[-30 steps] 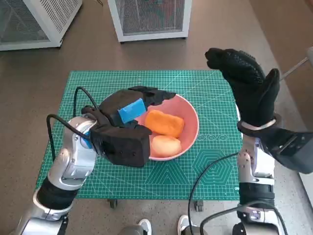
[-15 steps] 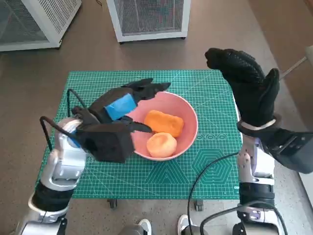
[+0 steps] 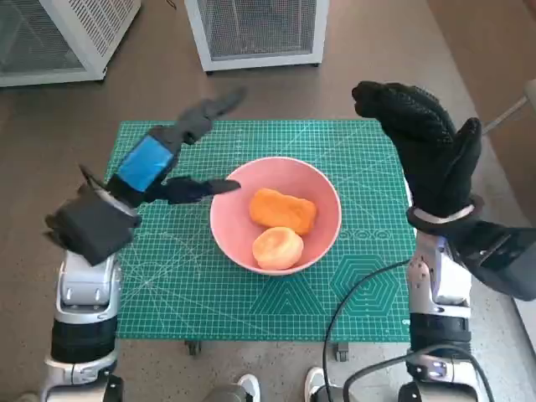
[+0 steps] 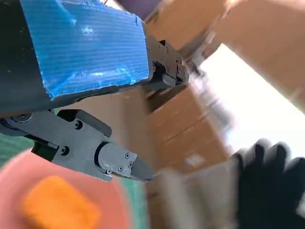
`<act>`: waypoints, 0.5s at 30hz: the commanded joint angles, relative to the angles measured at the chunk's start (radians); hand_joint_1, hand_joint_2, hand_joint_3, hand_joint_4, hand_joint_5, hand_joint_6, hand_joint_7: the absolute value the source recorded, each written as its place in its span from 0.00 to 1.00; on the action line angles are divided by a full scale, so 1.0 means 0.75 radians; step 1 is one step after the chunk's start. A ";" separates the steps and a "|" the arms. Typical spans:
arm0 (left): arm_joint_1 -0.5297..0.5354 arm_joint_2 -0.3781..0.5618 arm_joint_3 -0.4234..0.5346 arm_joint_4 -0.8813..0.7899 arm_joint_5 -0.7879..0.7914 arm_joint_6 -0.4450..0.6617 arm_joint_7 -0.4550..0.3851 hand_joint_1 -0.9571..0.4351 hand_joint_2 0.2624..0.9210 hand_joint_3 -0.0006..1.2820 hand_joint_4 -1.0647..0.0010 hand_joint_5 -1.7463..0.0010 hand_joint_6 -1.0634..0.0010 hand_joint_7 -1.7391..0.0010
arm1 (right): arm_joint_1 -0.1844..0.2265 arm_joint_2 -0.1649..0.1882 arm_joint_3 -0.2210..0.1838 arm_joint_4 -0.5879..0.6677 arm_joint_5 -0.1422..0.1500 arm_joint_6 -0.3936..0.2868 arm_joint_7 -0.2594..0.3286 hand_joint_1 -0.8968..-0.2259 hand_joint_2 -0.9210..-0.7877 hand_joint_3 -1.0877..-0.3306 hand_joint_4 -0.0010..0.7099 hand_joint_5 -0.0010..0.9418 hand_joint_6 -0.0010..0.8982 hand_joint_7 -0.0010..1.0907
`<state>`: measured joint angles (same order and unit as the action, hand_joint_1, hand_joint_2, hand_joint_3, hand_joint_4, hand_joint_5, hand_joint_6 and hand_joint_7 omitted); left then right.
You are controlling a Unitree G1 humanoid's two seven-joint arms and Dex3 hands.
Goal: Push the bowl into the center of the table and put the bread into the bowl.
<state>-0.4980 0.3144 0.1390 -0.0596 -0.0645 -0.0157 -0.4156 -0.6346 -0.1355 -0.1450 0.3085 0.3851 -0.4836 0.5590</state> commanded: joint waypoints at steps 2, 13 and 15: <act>0.044 -0.073 0.056 0.046 -0.083 -0.148 0.080 0.30 1.00 0.19 0.76 0.97 0.69 0.97 | 0.036 -0.002 0.009 -0.033 -0.022 0.039 -0.032 0.39 0.00 0.43 0.27 0.00 0.02 0.39; 0.085 -0.106 0.086 0.064 -0.198 -0.212 0.104 0.21 1.00 0.31 0.69 0.97 0.69 0.98 | 0.035 0.006 0.018 -0.055 -0.038 0.051 -0.061 0.39 0.00 0.42 0.27 0.00 0.02 0.40; 0.092 -0.114 0.086 0.057 -0.212 -0.218 0.104 0.20 1.00 0.32 0.68 0.97 0.69 0.98 | 0.034 0.010 0.021 -0.055 -0.039 0.049 -0.063 0.39 0.00 0.42 0.27 0.00 0.02 0.40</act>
<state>-0.4405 0.2356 0.1955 -0.0134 -0.1994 -0.1579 -0.3435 -0.6312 -0.1351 -0.1357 0.2665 0.3670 -0.4578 0.5210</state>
